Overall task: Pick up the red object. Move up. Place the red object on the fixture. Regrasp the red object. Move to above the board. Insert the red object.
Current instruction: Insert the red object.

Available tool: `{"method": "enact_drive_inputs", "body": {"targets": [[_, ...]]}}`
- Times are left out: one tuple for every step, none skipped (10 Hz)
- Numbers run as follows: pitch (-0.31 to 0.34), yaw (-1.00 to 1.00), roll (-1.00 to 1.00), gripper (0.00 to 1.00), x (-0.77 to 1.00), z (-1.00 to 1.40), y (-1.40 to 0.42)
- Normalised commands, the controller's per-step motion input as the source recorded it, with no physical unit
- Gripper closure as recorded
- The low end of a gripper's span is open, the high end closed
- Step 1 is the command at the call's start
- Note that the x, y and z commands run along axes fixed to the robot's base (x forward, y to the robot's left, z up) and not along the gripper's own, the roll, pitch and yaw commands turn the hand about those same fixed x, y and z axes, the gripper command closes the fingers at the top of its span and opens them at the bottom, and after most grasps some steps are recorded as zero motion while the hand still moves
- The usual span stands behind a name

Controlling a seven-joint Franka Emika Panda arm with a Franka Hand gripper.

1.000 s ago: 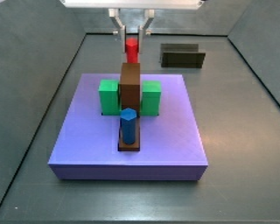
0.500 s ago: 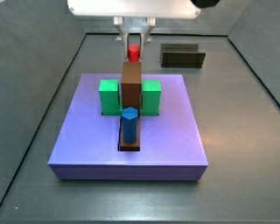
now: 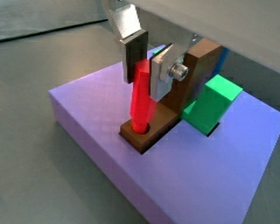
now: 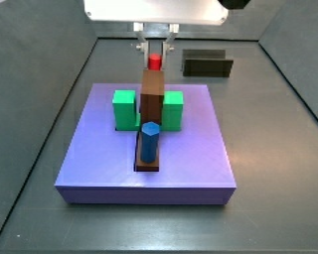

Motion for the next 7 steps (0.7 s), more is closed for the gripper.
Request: {"method": "enact_drive_inputs", "body": {"targets": [[-0.021, 0.00, -0.17, 1.00, 0.11, -0.39, 0.30], [-0.016, 0.23, 0.00, 1.00, 0.00, -0.23, -0.27], [-0.111, 0.26, 0.03, 1.00, -0.11, -0.29, -0.42], [-0.147, 0.31, 0.08, 1.00, -0.17, -0.23, -0.52], [-0.116, 0.20, 0.05, 1.00, -0.03, -0.21, -0.31], [0.000, 0.00, 0.00, 1.00, 0.00, -0.02, -0.05], [0.000, 0.00, 0.00, 1.00, 0.00, 0.00, 0.00]]}}
